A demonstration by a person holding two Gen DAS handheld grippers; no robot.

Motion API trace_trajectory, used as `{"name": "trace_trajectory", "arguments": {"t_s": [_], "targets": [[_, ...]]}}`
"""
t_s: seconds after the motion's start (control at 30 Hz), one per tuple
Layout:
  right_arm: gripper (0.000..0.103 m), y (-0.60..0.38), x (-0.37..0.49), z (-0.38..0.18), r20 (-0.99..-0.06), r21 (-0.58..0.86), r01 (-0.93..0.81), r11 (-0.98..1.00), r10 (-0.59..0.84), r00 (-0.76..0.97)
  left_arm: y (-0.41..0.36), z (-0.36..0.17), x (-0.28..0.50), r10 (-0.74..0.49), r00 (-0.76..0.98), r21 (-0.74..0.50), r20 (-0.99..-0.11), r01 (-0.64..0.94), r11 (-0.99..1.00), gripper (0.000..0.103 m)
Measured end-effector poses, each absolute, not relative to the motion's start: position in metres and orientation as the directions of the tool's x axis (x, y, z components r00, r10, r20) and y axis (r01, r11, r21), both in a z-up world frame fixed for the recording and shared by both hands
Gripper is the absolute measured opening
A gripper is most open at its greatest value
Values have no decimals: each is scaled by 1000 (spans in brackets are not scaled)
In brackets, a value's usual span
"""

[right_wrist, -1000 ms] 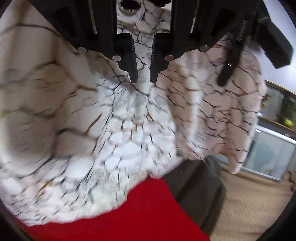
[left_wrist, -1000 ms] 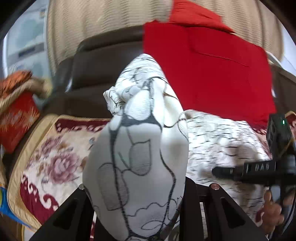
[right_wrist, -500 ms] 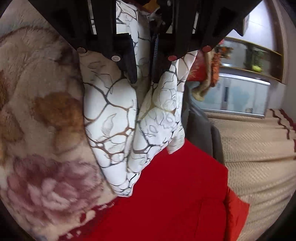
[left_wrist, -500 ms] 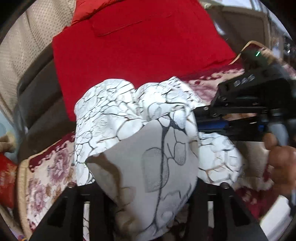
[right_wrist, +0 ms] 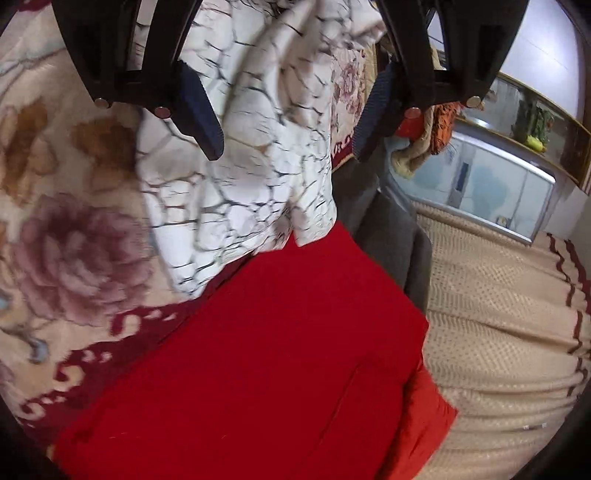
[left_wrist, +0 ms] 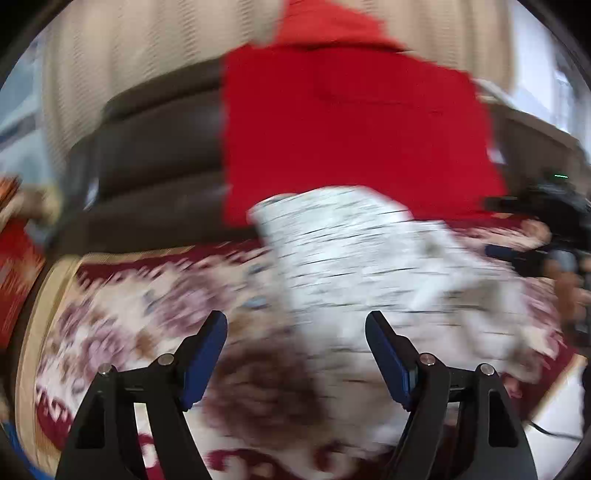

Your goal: Fold large clothes

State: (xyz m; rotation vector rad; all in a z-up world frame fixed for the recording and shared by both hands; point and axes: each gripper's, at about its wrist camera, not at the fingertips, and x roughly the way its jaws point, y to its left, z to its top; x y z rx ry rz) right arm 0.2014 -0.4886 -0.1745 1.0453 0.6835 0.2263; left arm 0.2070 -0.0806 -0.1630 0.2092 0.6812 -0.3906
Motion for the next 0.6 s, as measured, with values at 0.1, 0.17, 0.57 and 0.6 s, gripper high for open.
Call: {"name": "trace_trajectory", "arguments": {"t_s": [0.1,0.17,0.57,0.6], "targets": [[81,-468,227,-182,-473,832,164,530,523,709,-75,-198,241,-235,621,34,-747,389,921,77],[83,-450,249,-194,-536,807,210,551,537,651,-83,-224,251,-270,528,-28,-805,421,907,77],[36,-366,304,-230,-642,734,185,653,579,502,-90,-238,229,-449,462,-202,-764,491,848,52],[33,-368,301,-229,-627,745,178,643,584,516,-90,-237,227,-465,462,-209,-756,503,839,44]]}}
